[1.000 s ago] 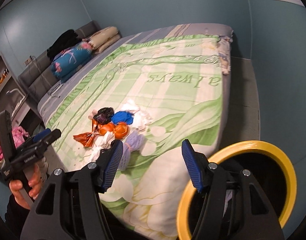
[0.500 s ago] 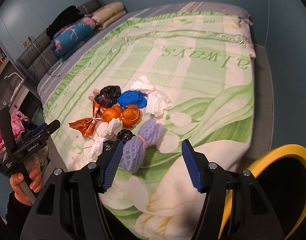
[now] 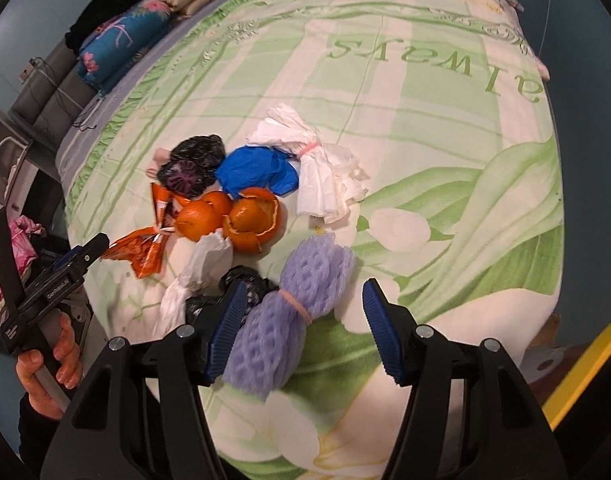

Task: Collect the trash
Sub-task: 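Return the left gripper to the pile and grasp the orange snack bag, then carry the orange bag into the bin with the left gripper while the right gripper drops the foam net in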

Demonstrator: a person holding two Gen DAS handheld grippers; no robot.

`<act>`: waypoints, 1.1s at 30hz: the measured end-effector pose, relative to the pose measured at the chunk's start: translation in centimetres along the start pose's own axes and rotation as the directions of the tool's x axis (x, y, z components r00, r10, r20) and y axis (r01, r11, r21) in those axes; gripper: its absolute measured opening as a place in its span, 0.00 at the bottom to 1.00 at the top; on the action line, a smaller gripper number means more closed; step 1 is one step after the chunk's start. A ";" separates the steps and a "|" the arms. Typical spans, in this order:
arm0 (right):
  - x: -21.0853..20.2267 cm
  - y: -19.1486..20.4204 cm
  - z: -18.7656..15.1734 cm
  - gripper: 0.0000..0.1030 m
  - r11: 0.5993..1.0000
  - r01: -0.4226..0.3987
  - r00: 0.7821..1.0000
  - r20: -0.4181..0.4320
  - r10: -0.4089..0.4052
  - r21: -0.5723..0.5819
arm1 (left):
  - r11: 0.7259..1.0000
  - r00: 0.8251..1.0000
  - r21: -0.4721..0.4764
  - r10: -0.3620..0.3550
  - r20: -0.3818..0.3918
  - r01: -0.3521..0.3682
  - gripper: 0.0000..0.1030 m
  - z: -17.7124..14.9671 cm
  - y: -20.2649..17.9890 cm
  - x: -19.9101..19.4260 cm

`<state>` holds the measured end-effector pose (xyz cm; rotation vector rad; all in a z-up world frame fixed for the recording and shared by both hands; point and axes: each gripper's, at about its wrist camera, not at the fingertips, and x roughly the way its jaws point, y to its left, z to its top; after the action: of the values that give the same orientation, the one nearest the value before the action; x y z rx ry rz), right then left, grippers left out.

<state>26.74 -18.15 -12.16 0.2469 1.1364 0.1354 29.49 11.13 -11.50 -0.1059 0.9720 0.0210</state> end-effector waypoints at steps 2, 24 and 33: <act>1.2 -0.3 0.5 0.56 1.000 0.003 1.000 -0.024 -0.002 0.026 | 1.000 1.000 -0.004 -0.004 -0.016 0.004 0.88 0.2 0.0 1.0; 6.0 -0.1 0.5 0.43 0.998 0.053 0.989 -0.142 -0.048 0.033 | 0.993 0.988 0.080 -0.072 -0.139 0.084 0.54 -3.2 -2.5 5.7; 5.9 0.2 0.1 0.30 0.998 0.063 0.989 -0.135 -0.059 0.023 | 0.990 0.991 0.114 -0.069 -0.115 0.083 0.25 -3.1 -2.9 4.9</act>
<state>29.33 -16.62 -17.26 0.2292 1.2795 0.0834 29.90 7.77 -17.09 -0.0350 1.0776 -0.1137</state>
